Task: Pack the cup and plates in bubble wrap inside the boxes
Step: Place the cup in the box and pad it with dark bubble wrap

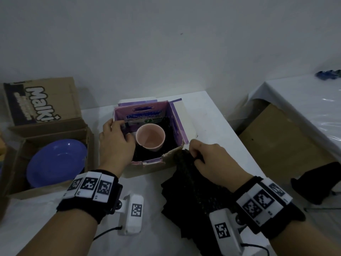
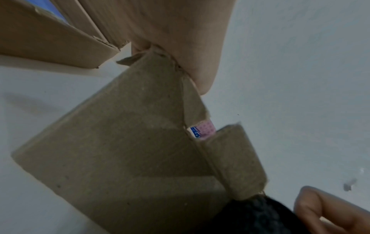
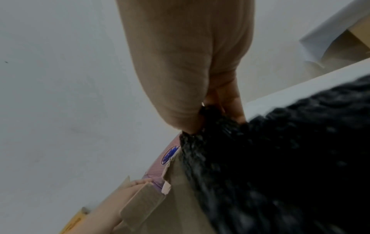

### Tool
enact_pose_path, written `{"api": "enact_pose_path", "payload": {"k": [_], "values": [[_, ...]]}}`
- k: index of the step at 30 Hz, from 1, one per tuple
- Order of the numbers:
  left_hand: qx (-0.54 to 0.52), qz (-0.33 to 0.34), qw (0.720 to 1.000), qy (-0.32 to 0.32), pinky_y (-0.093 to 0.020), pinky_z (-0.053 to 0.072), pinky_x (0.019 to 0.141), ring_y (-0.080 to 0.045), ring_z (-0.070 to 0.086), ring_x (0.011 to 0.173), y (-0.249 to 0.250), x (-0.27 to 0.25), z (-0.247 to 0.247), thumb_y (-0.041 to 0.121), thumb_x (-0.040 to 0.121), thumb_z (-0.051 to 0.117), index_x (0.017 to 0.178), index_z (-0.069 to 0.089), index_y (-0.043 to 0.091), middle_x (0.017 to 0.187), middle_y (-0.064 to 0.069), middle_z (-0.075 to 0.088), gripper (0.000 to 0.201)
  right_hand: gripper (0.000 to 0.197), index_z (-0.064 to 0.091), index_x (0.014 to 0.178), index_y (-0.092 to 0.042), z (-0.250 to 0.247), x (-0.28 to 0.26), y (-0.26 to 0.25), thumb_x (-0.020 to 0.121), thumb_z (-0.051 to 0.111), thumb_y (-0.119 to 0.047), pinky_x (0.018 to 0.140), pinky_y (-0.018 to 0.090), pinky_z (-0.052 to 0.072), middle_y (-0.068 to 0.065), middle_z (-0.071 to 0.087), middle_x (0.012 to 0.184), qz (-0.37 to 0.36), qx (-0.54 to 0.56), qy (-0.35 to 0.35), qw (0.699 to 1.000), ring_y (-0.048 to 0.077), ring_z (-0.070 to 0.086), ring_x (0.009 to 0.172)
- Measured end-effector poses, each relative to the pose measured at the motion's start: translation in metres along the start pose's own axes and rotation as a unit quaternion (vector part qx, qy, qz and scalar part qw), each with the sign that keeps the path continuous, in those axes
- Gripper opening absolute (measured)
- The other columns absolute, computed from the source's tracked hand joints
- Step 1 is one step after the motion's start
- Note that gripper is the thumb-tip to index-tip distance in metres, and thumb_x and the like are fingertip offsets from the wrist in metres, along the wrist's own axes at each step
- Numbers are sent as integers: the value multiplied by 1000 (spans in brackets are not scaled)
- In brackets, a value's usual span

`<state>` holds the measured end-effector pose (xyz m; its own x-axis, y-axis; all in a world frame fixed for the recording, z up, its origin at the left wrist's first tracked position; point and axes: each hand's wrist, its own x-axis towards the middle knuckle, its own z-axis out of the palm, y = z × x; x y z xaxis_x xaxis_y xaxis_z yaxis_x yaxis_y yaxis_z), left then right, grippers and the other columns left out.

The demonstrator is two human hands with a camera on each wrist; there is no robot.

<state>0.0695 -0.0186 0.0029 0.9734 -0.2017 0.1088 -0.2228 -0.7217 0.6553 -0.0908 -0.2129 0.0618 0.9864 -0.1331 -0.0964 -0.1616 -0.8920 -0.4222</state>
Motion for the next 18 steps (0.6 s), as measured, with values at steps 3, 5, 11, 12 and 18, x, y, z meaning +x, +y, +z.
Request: {"api": "enact_pose_path", "payload": {"k": [3,5,11,12,18], "values": [[-3,-1,1000,0,-44,34,103,-37,41,121,-1,1,0,15,86,54,127,48,13,137,-14,38,41,26,60,83,-21,-1,0,1,82,46,1,61,29,37,-5,54,80,-32,35,29,998,12,48,67],[-10,1,1000,2,-44,35,101,-37,43,119,-1,0,0,14,85,54,126,49,13,135,-15,40,41,26,68,85,-21,0,-1,-1,86,44,-11,70,27,40,-7,54,87,-29,72,37,996,13,53,79],[-32,1,999,7,-44,36,101,-36,44,119,-1,2,0,15,87,54,125,51,14,135,-14,42,37,36,47,99,-21,-12,2,-10,75,72,-30,68,28,45,-5,55,92,30,0,-26,999,17,57,84],[-42,0,999,10,-43,36,101,-35,44,119,-1,1,-1,16,89,53,124,52,14,135,-13,42,36,32,49,105,-21,-17,4,-12,78,67,-19,70,28,45,-3,57,93,31,0,-22,999,19,58,85],[-140,-6,990,20,-46,33,105,-31,42,121,-4,3,0,38,94,31,116,57,14,130,-15,49,42,40,68,79,-29,-75,30,-29,82,41,1,53,24,45,-3,67,75,-13,144,154,978,16,56,58]]}}
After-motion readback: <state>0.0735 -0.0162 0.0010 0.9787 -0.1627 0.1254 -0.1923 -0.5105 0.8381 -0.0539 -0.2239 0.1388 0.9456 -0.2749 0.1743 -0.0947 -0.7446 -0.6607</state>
